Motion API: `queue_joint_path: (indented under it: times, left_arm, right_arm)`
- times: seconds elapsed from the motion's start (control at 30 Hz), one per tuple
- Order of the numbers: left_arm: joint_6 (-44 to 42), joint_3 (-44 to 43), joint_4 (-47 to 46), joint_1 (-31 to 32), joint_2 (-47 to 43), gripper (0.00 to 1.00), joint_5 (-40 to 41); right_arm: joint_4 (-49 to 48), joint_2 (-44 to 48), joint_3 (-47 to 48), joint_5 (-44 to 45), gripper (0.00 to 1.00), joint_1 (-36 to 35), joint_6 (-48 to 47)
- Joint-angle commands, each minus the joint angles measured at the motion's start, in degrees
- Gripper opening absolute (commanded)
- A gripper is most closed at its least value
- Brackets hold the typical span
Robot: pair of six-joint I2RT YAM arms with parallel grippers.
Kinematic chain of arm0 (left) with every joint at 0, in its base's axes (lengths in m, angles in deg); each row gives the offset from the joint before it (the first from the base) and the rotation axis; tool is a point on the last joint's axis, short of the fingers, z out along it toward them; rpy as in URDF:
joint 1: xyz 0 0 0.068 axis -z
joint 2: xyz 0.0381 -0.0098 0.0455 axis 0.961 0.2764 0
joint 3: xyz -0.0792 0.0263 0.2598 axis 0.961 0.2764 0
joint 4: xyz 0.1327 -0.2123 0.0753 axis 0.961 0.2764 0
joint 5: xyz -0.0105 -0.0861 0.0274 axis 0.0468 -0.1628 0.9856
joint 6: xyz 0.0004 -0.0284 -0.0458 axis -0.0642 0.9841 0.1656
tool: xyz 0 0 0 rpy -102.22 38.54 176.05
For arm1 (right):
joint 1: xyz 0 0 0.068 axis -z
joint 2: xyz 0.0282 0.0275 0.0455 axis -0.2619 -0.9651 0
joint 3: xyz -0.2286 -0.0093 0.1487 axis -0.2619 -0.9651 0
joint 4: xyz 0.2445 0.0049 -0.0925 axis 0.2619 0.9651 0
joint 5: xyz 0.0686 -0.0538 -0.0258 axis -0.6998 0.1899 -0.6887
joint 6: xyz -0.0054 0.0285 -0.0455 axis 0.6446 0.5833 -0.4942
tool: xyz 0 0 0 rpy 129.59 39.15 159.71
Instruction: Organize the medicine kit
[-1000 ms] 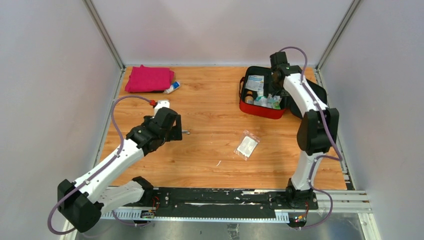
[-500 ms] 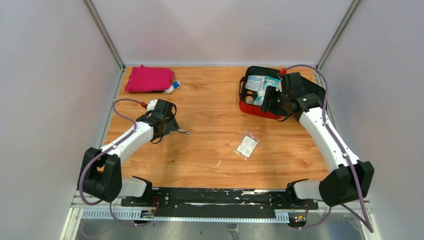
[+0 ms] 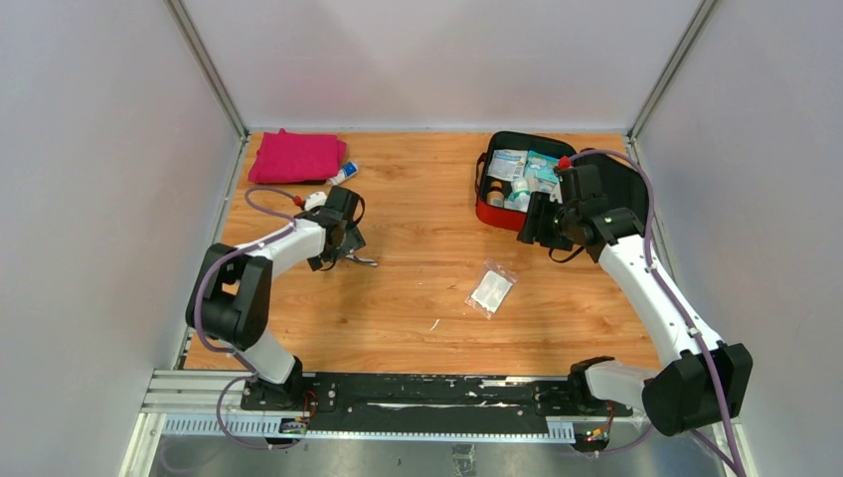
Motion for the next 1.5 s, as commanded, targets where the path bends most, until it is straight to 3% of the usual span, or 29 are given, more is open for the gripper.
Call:
queue_joint_path:
  times: [0.0,0.33,0.53,0.83,1.23,1.47]
  left_arm:
    - [1.33,-2.48,-1.31,-0.31,3.43,0.90,1.48]
    - [-1.33,-4.74,0.31,1.23,9.22,0.82,0.86]
    - [-2.31,-0.93,-1.69,3.30,8.73,0.58,-0.30]
    - [-5.82,2.82,-2.25,6.94,4.68,0.43,-0.51]
    - [-14.16,9.52,-8.69,18.12,-0.79,0.26,-8.02]
    - [-13.94,11.81,-10.40,28.05,-2.20,0.23,-9.49]
  right_arm:
    - [0.15,0.98,-1.14,-0.48,0.58,-0.75,0.12]
    - [-0.02,1.31,-3.07,0.28,0.56,-0.71,-0.16]
    - [-0.29,1.59,-3.54,0.24,0.56,-0.66,0.11]
    - [-0.43,2.47,-3.99,0.04,0.55,-0.71,0.53]
    - [-0.64,4.72,-5.40,-1.22,0.55,-0.71,1.21]
    - [-0.77,6.28,-6.47,-1.33,0.55,-0.66,1.81]
